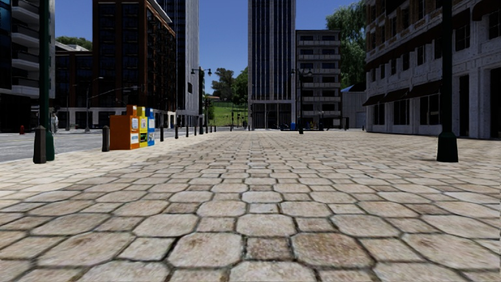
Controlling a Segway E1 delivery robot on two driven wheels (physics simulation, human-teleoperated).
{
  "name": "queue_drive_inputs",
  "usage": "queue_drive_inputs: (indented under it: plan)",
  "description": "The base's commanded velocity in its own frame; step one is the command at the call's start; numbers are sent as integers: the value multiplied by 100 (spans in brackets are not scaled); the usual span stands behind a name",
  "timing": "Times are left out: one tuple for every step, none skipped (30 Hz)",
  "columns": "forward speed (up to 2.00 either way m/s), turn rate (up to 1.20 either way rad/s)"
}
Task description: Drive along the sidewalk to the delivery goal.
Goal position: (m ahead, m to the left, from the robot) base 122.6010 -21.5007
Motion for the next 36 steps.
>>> queue_drive_inputs:
  plan:
    - [200,0]
    - [200,0]
    - [200,0]
    - [200,-7]
    - [200,-9]
    - [200,-5]
    - [200,0]
    - [200,0]
    - [200,0]
    - [200,0]
    - [200,0]
    - [200,0]
    - [200,0]
    - [200,0]
    - [200,0]
    - [200,0]
    - [200,0]
    - [200,0]
    - [200,0]
    - [200,0]
    - [200,0]
    - [200,0]
    - [200,0]
    - [200,0]
    - [200,0]
    - [200,0]
    - [200,0]
    - [200,0]
    - [200,0]
    - [200,0]
    - [200,0]
    - [200,0]
    - [200,0]
    - [200,0]
    - [200,0]
    - [200,0]
